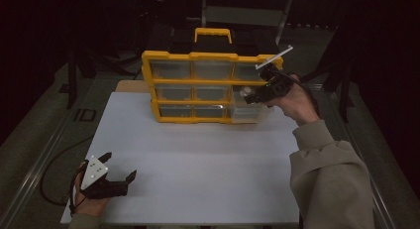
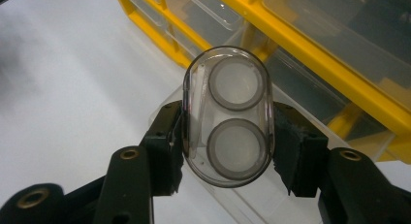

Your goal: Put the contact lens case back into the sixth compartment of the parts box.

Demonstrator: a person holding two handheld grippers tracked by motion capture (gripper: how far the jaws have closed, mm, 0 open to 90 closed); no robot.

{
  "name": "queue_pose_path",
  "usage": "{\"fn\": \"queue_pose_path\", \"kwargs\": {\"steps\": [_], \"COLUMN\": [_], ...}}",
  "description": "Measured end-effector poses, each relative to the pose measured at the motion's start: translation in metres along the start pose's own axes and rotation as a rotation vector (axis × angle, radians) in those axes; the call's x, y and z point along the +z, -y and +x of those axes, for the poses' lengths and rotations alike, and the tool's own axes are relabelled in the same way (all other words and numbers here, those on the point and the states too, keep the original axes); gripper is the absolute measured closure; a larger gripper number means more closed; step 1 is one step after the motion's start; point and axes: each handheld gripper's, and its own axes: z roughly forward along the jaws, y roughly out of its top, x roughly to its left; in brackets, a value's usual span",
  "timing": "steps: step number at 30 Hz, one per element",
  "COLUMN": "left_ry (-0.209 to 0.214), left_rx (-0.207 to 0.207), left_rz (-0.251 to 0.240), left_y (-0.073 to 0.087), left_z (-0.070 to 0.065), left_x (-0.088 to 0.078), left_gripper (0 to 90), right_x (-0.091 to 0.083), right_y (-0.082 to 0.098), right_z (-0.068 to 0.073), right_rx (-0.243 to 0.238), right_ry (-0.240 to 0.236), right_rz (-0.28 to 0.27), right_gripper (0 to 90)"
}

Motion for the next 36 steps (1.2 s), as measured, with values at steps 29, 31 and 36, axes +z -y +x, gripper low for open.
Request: {"fn": "queue_pose_path", "kwargs": {"steps": [29, 31, 36], "left_ry": [0.002, 0.002, 0.004], "left_rx": [0.002, 0.003, 0.002], "left_rz": [0.005, 0.005, 0.006], "left_y": [0.001, 0.001, 0.001], "left_z": [0.000, 0.000, 0.000], "left_x": [0.001, 0.001, 0.001], "left_gripper": [0.0, 0.0, 0.0], "right_x": [0.014, 0.016, 0.020], "right_y": [-0.002, -0.001, 0.001], "right_z": [-0.010, -0.011, -0.014], "right_rx": [0.022, 0.029, 0.039], "right_ry": [0.055, 0.058, 0.063], "right_rz": [0.062, 0.065, 0.071], "right_gripper": [49.0, 49.0, 48.9]}}
